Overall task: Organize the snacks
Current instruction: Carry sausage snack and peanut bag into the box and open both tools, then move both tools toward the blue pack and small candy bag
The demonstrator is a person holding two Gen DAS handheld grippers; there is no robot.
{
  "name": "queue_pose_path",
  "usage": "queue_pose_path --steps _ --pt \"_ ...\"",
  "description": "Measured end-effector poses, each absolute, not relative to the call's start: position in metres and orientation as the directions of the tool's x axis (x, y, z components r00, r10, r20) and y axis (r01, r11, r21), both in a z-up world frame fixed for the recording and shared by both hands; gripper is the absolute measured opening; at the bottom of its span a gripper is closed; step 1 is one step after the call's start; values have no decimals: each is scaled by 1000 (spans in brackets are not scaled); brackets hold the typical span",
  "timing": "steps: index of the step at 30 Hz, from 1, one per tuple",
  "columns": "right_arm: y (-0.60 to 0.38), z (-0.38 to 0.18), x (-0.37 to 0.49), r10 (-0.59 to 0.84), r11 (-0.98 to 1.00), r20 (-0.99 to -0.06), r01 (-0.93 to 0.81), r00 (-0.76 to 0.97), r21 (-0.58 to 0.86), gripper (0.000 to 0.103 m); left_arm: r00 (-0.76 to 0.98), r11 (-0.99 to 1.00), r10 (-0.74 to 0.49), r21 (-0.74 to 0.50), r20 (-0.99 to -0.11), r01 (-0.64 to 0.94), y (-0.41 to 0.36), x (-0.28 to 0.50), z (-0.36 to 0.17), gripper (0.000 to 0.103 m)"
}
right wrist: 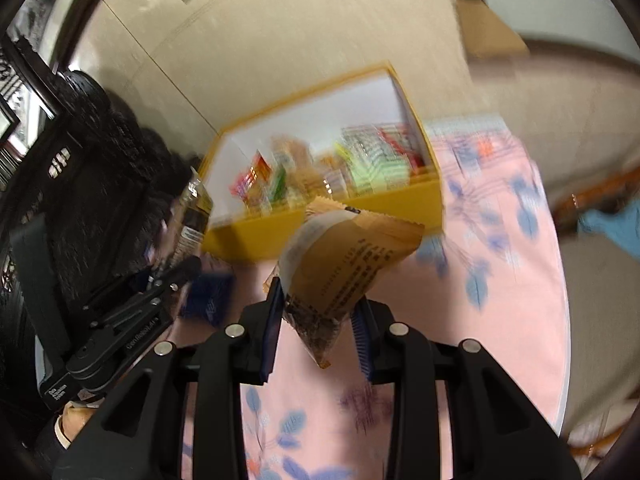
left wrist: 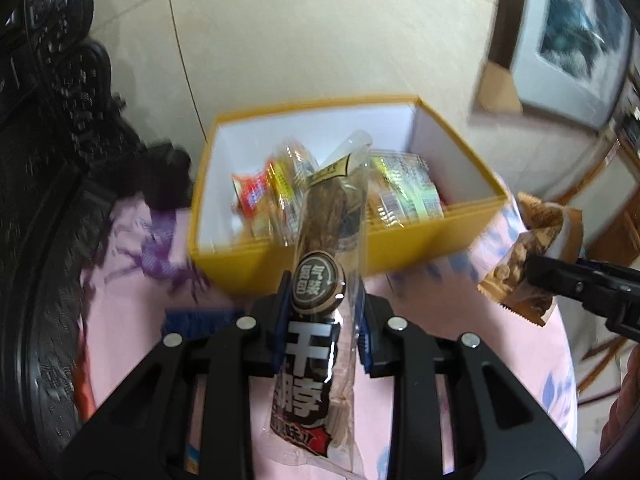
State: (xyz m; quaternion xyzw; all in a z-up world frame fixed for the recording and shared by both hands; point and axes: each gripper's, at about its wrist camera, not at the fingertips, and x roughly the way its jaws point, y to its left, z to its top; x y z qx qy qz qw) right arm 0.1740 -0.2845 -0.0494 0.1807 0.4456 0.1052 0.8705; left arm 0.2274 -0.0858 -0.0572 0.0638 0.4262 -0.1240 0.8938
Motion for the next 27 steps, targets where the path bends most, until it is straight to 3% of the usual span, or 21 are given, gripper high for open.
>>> queue_pose_path --steps 6,8,9,10,12,22,27 --pt "-273 -26 259 351 915 -698 -70 624 397 34 579 967 -131 24 -805 253 -100 315 -51 31" --pt "-269 -32 287 352 917 -718 -67 600 393 36 576 971 -91 56 -812 233 -105 335 -53 53" --pt "-268 -38 300 333 926 -744 -55 580 372 39 585 971 -72 76 -808 225 -107 340 -52 69" --pt "-268 -43 306 313 935 -762 -41 566 353 46 596 972 -62 88 -801 219 -107 341 -52 72" --pt "-272 -53 311 279 943 -792 1 543 333 57 610 970 -59 98 -790 221 -109 337 -50 75" --pt "-278 -61 235 346 914 -759 -14 552 406 59 637 991 -55 35 -769 129 -54 279 -37 96" --pt "-259 -80 188 365 921 -785 -68 502 384 60 652 997 -6 44 -758 59 -17 239 -31 98"
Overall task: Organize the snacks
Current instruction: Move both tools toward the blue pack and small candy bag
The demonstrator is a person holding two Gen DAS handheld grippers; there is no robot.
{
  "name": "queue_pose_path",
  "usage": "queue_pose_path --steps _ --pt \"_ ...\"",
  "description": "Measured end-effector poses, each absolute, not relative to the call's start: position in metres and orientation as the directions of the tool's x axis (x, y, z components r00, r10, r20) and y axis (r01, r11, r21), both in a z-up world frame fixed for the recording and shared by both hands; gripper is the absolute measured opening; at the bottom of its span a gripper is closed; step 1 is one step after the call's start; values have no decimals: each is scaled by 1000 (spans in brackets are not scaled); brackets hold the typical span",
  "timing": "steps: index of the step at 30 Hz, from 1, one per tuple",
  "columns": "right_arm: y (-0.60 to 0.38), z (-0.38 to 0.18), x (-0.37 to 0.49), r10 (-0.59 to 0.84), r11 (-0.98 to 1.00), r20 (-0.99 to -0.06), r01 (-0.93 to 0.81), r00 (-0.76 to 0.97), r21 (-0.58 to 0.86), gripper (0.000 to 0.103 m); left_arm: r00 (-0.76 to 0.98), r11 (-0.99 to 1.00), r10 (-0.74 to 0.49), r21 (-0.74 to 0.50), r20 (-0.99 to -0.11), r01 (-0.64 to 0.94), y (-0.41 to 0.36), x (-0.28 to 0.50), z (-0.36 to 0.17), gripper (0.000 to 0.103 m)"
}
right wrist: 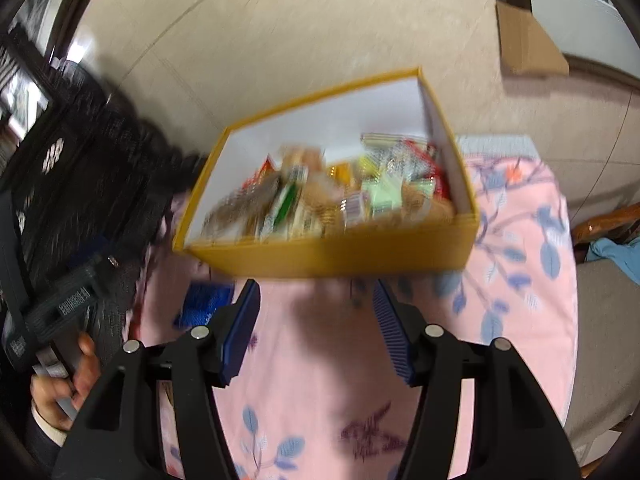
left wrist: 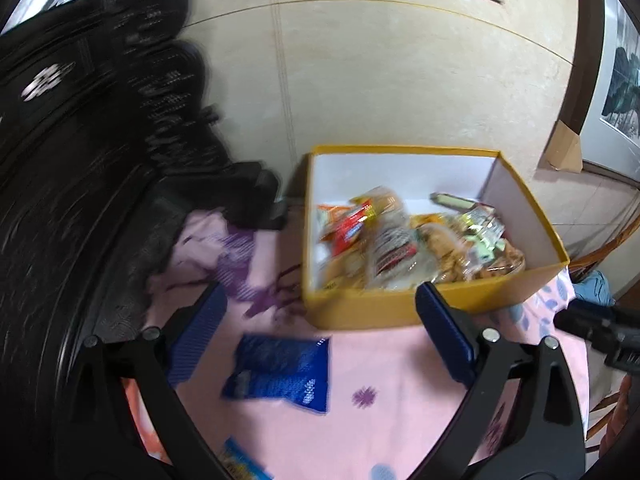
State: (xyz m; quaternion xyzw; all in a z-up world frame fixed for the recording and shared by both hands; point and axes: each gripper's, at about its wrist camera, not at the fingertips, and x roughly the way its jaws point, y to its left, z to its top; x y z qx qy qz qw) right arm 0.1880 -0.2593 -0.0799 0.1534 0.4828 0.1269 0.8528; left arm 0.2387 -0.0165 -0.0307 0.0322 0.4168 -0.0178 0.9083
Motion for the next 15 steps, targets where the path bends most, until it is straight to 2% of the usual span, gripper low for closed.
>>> queue_pose_path --steps 5,11,15 --pt "-233 -106 157 383 923 -818 -149 429 354 60 642 998 52 14 -765 -65 29 204 -32 98" --pt "-183 -132 141 452 889 -814 -257 364 379 60 646 987 118 16 -754 -162 65 170 -42 98" --pt "-134 -143 148 476 857 -814 -383 332 345 60 602 982 136 25 -787 -189 81 155 -64 98"
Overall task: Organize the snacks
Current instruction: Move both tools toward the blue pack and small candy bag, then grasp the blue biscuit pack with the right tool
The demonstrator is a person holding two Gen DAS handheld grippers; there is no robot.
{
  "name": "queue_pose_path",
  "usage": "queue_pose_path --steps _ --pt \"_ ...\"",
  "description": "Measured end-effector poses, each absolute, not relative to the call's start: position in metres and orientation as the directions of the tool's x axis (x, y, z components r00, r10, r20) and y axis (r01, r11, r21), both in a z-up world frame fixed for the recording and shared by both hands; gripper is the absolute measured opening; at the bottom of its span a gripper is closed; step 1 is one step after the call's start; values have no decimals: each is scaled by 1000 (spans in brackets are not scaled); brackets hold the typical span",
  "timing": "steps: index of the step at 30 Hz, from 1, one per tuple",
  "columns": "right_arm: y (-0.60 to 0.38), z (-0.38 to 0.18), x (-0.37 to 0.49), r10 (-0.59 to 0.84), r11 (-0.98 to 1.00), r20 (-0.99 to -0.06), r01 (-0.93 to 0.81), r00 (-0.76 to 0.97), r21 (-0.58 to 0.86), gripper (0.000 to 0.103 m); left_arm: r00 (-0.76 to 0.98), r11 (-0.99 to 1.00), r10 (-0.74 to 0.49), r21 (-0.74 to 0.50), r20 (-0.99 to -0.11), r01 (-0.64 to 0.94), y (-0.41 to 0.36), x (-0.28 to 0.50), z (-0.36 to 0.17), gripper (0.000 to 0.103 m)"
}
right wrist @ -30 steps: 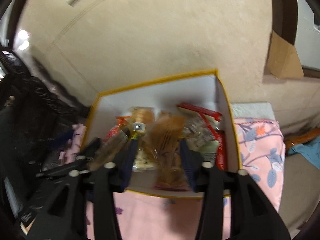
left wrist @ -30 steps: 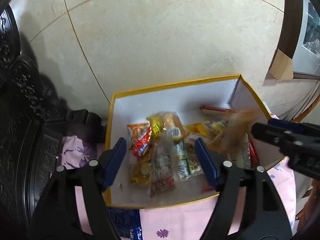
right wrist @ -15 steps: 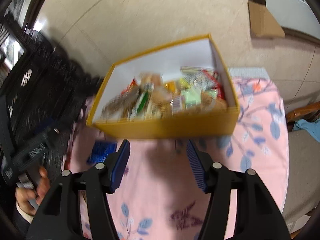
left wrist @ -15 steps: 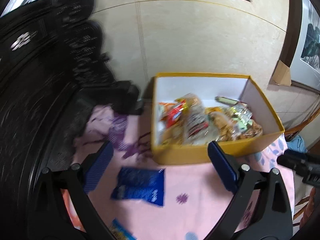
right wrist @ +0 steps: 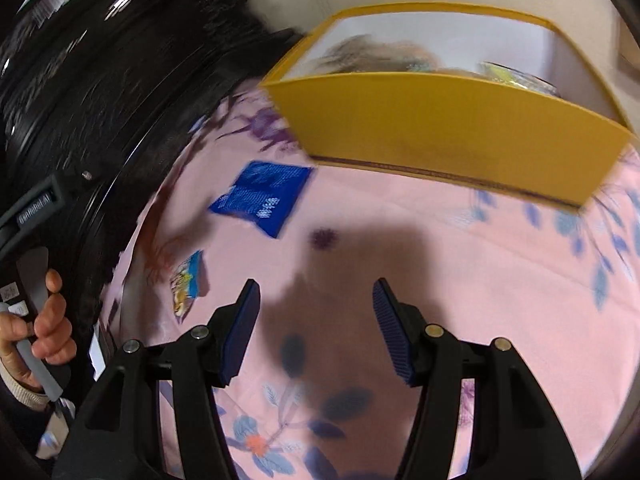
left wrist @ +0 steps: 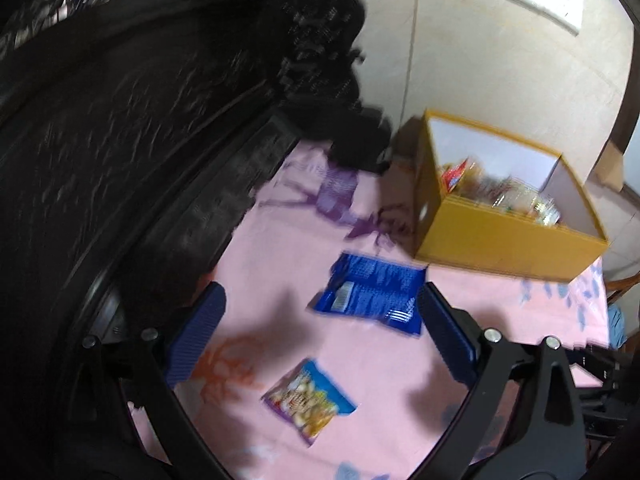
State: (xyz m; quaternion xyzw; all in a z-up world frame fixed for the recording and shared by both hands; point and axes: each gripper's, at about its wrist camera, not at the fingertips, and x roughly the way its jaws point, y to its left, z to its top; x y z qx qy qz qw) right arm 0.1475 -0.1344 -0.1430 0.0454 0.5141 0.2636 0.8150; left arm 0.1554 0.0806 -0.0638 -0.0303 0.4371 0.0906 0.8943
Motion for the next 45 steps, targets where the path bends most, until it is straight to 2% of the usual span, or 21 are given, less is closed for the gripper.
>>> queue_pose_path --steps 6,9,19,21,27,29,30,37,45 --pt "-55 -160 174 437 759 -842 -632 317 156 60 545 977 161 54 -823 -207 93 138 -101 98" --pt "-29 -171 193 426 705 -858 -700 288 115 60 519 976 155 48 -840 -215 95 131 -114 98" --pt "24 -191 221 391 558 -890 -829 234 27 60 506 974 137 23 -852 -226 98 119 -122 98" --pt "32 -199 224 348 542 -900 -840 264 -36 60 503 974 137 25 -853 -224 97 118 -123 98" --pt "44 -212 234 301 526 -905 -844 300 -105 77 496 977 123 17 -859 -213 91 118 -125 98" --pt "48 -218 235 276 515 -910 -847 310 -132 89 497 979 124 24 -859 -204 89 119 -126 98" --pt "50 -221 235 269 510 -906 -846 327 -154 91 495 979 125 26 -860 -202 88 120 -127 98" --pt "45 -223 241 276 540 -907 -832 318 -127 92 486 977 125 22 -865 -212 91 121 -129 98" --pt "50 -220 234 263 509 -895 -840 361 -189 95 475 977 128 27 -871 -213 92 123 -131 98"
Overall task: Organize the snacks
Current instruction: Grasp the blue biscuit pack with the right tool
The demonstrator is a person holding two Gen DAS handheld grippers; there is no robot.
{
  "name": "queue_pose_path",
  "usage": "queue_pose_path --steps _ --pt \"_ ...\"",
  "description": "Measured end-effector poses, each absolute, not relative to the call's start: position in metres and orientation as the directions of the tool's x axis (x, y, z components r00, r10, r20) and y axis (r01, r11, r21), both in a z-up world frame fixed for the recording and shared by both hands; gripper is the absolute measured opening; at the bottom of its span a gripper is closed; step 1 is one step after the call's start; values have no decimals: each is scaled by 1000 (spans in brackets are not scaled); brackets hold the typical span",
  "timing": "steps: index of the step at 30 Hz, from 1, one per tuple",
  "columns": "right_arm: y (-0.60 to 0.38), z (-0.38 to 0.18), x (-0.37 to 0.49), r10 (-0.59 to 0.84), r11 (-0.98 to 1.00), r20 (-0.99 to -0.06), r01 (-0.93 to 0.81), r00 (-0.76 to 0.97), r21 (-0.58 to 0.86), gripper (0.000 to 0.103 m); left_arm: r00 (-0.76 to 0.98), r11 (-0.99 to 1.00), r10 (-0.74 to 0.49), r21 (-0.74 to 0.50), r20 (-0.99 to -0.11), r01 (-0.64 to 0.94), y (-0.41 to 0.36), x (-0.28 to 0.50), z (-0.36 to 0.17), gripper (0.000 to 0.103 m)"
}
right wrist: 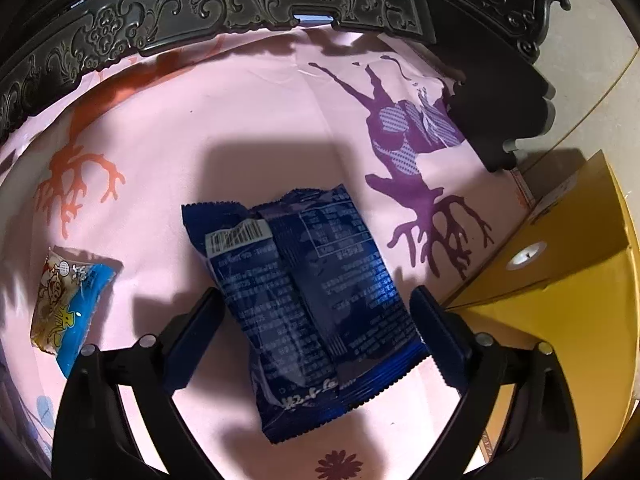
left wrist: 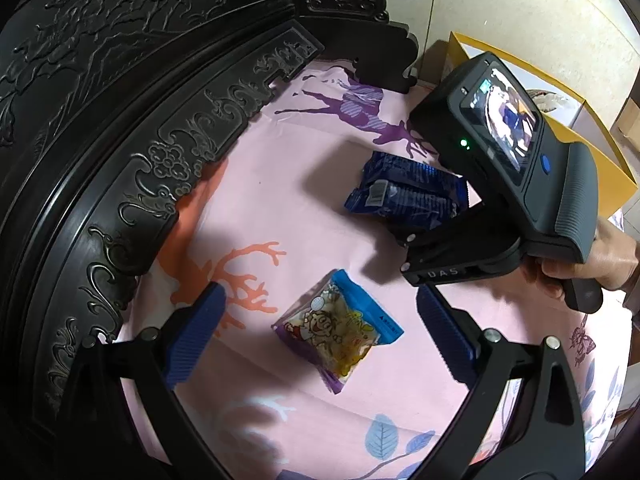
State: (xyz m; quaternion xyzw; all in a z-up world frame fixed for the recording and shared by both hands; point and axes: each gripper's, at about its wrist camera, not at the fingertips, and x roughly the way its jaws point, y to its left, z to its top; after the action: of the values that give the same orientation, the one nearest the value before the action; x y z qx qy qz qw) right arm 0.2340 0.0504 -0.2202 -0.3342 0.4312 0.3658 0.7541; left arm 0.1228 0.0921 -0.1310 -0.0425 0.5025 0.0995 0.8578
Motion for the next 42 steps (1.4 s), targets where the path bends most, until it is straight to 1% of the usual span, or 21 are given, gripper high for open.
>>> queue_pose_path --steps 6,9,12,17,20,21,23,26,35,42 --pt "52 -220 238 256 519 -908 -840 331 -159 93 479 977 128 28 -869 -209 90 122 -130 98" --pt "49 -221 244 276 539 -919 -837 281 -94 90 481 978 127 28 -867 -206 89 122 -130 98" --pt "49 -221 243 278 537 -921 -839 274 -88 87 484 978 127 30 -866 -204 89 122 -129 98" --pt "53 -216 238 277 513 -923 -853 268 -94 70 484 978 126 26 -866 -209 87 122 -129 98" --pt "54 -215 236 272 509 -922 -854 275 -104 66 486 978 127 28 -865 -207 86 122 -128 98" --pt "54 -215 235 270 506 -922 -855 279 -111 64 487 978 129 30 -864 -206 86 122 -128 98" --pt "55 -213 231 270 499 -919 -858 288 -122 57 486 978 131 31 -864 -207 86 122 -128 98" --pt "55 -211 223 267 489 -912 -859 312 -150 53 489 977 130 28 -862 -210 85 122 -128 98" --pt "19 -211 203 266 527 -898 -833 349 -168 51 484 979 136 41 -864 -201 83 117 -142 98" --pt "-36 -211 184 238 603 -889 -777 391 -180 51 500 987 151 99 -853 -129 64 109 -158 98"
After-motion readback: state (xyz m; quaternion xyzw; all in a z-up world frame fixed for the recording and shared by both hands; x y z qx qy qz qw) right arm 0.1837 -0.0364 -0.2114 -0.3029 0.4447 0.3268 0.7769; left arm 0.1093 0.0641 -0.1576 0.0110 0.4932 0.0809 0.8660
